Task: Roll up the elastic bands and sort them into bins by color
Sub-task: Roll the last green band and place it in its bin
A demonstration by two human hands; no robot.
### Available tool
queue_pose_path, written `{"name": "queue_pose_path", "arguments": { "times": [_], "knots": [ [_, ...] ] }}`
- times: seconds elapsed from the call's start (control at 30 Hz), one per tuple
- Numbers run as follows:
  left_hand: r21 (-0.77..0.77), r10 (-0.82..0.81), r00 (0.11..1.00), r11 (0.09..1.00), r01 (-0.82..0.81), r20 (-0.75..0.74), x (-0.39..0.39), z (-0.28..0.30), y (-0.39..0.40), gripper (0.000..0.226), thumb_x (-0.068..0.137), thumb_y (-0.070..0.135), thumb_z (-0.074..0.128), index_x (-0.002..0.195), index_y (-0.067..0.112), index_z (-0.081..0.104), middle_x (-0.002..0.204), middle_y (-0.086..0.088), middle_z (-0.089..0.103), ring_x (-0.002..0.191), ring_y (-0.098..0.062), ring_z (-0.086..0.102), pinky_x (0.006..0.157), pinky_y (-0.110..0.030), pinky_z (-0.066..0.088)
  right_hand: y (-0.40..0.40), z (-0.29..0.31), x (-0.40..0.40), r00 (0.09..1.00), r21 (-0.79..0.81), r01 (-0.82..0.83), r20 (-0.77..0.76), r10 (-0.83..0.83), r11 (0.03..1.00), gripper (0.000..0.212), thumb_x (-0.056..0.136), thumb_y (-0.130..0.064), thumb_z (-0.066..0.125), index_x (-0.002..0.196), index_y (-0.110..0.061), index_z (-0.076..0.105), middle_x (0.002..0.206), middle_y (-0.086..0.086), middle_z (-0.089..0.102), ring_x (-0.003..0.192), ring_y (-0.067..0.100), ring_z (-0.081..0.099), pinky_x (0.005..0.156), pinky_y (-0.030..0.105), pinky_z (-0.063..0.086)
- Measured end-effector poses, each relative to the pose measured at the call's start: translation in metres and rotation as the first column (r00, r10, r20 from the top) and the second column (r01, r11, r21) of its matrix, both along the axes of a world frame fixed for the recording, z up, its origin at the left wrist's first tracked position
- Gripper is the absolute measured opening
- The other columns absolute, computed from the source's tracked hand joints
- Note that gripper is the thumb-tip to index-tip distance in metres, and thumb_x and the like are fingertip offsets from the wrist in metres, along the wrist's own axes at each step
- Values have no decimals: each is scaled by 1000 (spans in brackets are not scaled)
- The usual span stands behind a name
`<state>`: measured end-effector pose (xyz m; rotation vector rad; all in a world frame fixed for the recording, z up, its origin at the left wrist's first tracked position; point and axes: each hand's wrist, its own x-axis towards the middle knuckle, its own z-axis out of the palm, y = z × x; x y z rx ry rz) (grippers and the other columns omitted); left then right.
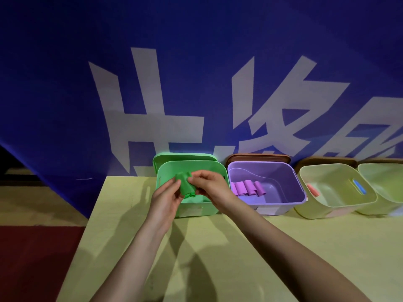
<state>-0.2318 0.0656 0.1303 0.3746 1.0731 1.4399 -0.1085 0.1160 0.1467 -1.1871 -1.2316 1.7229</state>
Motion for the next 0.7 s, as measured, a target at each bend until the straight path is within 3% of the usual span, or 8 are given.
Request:
{"name": "queue_pose_path", "arguments": {
  "times": [0.07,0.17,0.3,0.4,0.57,0.7],
  "knots": [
    [-5,28,1000,1000,-28,-10,0,-4,0,21,95,3,48,109,2,64,105,-12,68,95,-19,63,79,-24,49,0,-2,-7,990,112,37,133,-52,993,17,83,-4,71,86,-18,61,64,-5,57,58,6,52,59,19,44],
    [-6,89,996,996,-89,2,-2,-5,4,25,96,4,48,116,-2,61,113,-16,64,99,-20,60,80,-26,46,1,-11,-16,943,309,107,270,-195,945,28,76,-12,79,90,-19,56,82,-3,57,71,6,52,68,16,43],
    [2,107,994,994,-107,-18,-8,-8,7,27,95,3,49,119,-1,60,118,-18,63,106,-23,58,87,-30,45,7,-21,-24,910,468,100,314,-272,878,17,76,-10,78,85,-18,66,82,-5,57,68,-2,52,67,10,39],
    [-9,133,990,991,-134,-49,-12,-10,9,25,94,3,52,117,2,63,112,-13,66,102,-19,60,89,-31,47,10,-25,-29,905,481,-11,378,-196,877,13,85,-12,70,97,-10,75,88,-1,68,71,-7,57,72,7,43],
    [-7,134,987,991,-135,-85,-21,-17,19,20,93,0,54,99,11,68,90,2,72,86,-10,64,75,-21,52,23,-32,-30,903,453,-111,418,-100,885,21,86,-15,69,107,-11,73,93,1,67,80,-2,58,70,6,43],
    [-2,86,990,996,-86,-109,-28,-22,34,22,93,-3,51,107,6,65,97,-3,69,89,-12,65,72,-17,55,40,-37,-30,921,350,-98,387,-49,932,20,84,-12,72,103,-9,73,90,-2,69,77,-1,61,74,10,47]
  ]
}}
